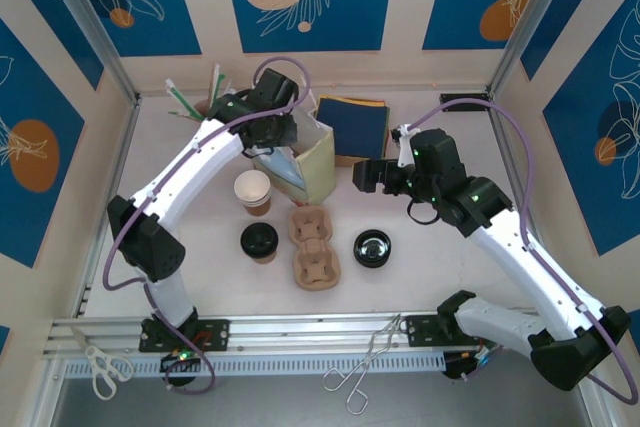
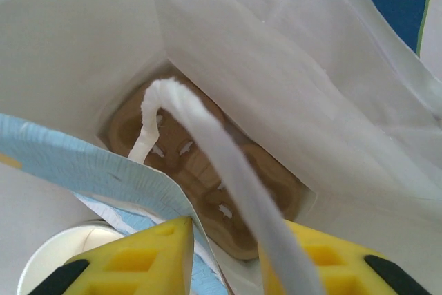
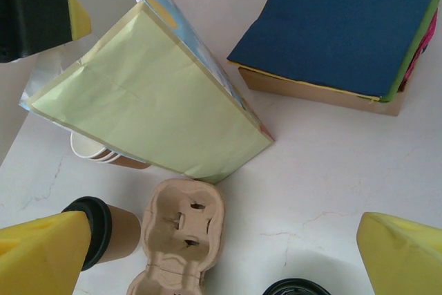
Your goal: Pack the takeout coffee
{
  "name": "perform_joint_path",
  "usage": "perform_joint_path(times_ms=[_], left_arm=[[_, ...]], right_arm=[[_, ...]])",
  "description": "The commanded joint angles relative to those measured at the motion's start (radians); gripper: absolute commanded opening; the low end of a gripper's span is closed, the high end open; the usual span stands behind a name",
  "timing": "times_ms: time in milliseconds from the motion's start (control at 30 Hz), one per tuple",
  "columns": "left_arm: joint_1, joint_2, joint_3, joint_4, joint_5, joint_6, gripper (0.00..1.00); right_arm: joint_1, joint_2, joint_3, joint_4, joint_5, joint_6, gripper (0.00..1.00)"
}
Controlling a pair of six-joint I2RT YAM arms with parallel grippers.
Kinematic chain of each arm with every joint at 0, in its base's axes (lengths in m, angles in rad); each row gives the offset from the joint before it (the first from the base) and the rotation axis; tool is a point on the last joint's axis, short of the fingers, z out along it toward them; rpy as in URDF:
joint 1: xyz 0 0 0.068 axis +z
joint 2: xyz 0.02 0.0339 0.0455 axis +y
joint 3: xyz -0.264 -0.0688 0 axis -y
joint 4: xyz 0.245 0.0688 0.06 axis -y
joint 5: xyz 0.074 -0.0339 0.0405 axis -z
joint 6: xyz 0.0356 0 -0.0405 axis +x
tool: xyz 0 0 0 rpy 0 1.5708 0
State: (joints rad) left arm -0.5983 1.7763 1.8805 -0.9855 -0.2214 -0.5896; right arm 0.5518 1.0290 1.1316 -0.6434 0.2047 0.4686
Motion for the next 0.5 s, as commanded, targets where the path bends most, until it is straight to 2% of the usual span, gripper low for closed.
perform_joint_path(times_ms=[0,467], left_arm=[[0.027,0.018,0.038,-0.046,0.008,0.045,0.29],[0.059,0.025,0.092,-0.074,0.034,0.117,0.30]], right_arm=[[-0.005,0.006,0.005,0.001,-0.016,-0.015,0.99],[-0.005,0.045,0.024,-0.007,-0.034,-0.015,0.99]])
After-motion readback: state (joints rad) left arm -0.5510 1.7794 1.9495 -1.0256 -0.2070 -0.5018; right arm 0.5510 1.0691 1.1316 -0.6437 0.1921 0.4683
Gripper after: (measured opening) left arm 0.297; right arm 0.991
